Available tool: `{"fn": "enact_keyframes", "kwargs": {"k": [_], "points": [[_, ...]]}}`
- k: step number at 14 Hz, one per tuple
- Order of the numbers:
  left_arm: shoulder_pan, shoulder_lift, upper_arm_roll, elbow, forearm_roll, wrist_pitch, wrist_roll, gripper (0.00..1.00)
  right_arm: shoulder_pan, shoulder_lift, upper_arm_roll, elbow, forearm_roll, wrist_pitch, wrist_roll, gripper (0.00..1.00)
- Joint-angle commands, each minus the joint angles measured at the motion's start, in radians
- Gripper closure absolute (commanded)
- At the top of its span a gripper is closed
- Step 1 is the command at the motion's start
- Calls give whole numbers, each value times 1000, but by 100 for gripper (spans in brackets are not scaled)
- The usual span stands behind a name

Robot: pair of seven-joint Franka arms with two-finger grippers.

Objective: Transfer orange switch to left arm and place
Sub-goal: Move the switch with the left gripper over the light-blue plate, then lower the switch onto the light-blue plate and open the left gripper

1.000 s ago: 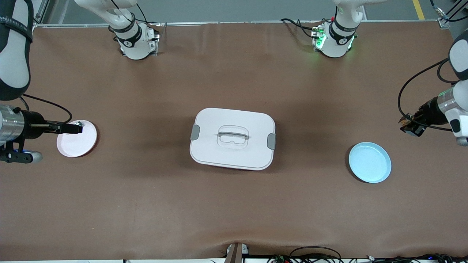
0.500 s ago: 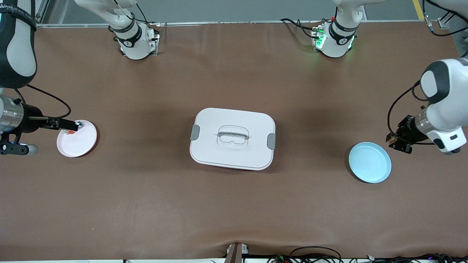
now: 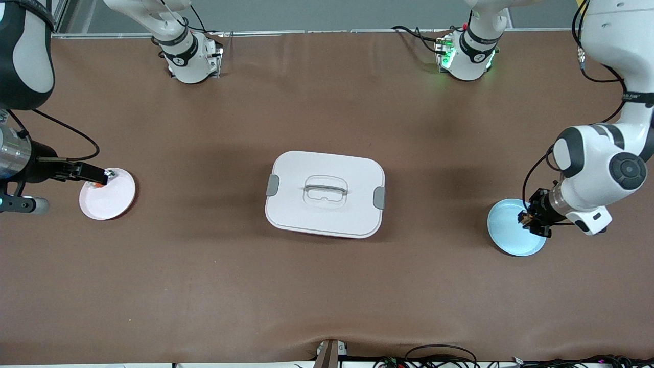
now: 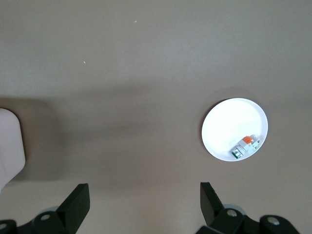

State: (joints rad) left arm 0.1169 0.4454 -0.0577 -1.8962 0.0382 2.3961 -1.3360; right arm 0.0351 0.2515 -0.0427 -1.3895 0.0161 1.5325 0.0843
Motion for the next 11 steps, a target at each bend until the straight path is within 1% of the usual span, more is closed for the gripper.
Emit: {"fn": "enact_keyframes", "kwargs": {"k": [1, 3, 5, 6, 8, 11], "points": [[6, 33, -1, 11, 14, 14, -26, 100, 2, -73, 0, -31, -13, -6, 12, 0], [17, 59, -1, 12, 14, 15, -26, 100, -4, -87, -3, -26, -9, -55, 12, 0], [24, 79, -1, 11, 14, 25, -26, 100, -6, -87, -2, -5, -8, -60, 6, 0], [26, 87, 2, 11, 15, 26, -26, 100, 2, -87, 3, 4, -22, -60, -1, 0], [43, 104, 9, 11, 41, 37, -26, 100, 5, -100, 6, 7, -25, -78, 5, 0], [52, 124, 9, 12, 48, 63, -26, 100, 0, -112, 0, 6, -19, -95, 25, 0]]}}
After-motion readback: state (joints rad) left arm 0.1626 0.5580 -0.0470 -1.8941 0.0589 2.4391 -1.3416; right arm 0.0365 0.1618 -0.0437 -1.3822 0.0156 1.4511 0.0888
